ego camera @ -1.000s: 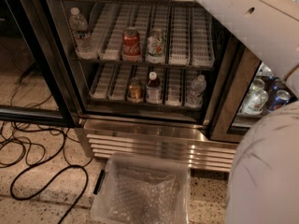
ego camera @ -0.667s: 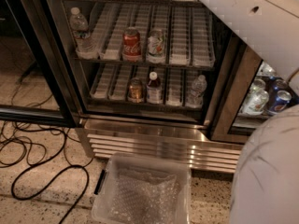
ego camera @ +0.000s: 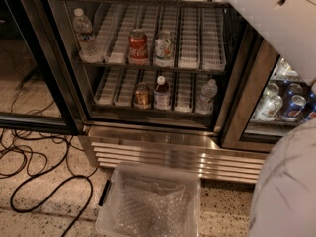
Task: Pick orange can from top shelf of fridge
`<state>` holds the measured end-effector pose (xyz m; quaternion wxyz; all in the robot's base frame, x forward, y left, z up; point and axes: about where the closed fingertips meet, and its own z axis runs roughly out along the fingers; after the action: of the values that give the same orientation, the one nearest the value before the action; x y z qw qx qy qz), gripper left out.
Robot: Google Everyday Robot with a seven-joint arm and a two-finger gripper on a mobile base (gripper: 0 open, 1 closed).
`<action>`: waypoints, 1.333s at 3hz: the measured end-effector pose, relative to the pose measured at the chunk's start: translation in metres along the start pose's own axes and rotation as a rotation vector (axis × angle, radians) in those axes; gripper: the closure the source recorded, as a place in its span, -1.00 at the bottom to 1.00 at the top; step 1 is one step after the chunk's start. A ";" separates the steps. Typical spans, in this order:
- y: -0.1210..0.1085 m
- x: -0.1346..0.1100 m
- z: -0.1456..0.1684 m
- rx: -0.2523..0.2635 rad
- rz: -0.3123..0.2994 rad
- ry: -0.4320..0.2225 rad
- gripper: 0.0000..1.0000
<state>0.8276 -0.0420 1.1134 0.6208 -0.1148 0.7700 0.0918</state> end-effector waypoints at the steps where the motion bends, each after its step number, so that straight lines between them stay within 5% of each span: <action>1: -0.001 -0.009 -0.004 -0.013 -0.007 -0.003 1.00; 4: -0.002 0.013 -0.030 -0.065 0.087 0.119 1.00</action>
Offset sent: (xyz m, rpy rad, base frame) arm -0.0175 -0.0151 0.0162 0.0662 0.0954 0.0621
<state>0.7972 -0.0534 1.1068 0.5654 -0.1065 0.8065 0.1364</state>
